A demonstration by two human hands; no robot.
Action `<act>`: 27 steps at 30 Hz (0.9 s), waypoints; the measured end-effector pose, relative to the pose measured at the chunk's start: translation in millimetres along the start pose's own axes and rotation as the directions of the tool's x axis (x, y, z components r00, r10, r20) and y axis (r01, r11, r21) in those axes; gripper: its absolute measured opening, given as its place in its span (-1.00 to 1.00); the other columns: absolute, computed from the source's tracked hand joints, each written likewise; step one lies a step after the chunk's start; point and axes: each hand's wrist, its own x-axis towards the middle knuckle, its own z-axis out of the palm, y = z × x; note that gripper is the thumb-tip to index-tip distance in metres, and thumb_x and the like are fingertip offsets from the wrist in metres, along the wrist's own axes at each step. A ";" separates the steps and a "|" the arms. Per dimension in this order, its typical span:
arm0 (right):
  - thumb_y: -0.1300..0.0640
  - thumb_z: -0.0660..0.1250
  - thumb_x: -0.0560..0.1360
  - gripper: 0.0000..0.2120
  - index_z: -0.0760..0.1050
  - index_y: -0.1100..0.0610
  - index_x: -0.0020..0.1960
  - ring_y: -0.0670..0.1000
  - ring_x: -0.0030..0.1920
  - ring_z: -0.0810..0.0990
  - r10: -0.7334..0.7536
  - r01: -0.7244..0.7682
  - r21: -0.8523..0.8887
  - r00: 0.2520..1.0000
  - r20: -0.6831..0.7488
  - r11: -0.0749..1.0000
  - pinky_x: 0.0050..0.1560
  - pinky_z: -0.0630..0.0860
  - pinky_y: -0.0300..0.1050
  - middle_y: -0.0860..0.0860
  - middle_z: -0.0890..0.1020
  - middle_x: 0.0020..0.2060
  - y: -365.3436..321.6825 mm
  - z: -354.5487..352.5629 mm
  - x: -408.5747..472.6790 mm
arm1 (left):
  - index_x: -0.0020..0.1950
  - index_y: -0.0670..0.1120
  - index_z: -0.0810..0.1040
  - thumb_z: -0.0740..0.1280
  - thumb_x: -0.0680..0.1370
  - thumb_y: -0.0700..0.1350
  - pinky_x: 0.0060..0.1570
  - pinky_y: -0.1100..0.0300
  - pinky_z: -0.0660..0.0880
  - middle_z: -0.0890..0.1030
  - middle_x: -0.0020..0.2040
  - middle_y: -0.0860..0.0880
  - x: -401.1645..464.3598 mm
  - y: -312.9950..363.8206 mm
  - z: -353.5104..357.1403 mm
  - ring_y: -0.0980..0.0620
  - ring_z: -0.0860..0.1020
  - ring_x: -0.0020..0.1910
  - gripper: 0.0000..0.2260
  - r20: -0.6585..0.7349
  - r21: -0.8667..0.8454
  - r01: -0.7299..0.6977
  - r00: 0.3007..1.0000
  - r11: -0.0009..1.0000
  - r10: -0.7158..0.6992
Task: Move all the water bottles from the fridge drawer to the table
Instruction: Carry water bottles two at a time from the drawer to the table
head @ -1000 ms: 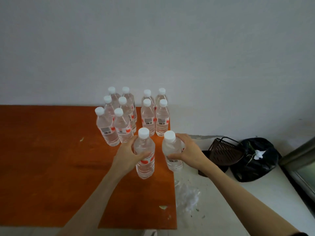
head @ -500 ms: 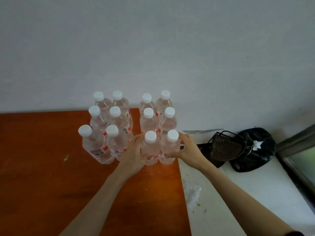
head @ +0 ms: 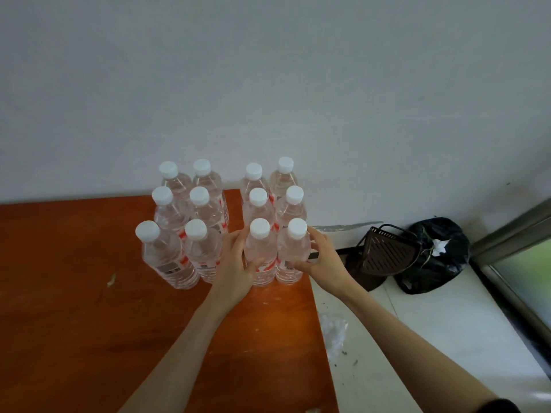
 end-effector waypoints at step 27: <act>-0.40 0.10 0.42 -0.16 -0.23 -0.11 0.51 0.10 0.51 -0.24 -0.322 -0.196 -0.827 0.854 -0.408 0.526 0.44 -0.19 0.29 0.00 -0.20 0.52 18.7 -184.1 -310.9 | 0.51 0.11 -0.21 0.08 0.51 0.29 0.45 -0.08 -0.21 -0.23 0.54 -0.02 -165.9 230.0 25.6 -0.05 -0.27 0.51 -0.30 0.281 0.475 -0.639 0.761 0.605 0.584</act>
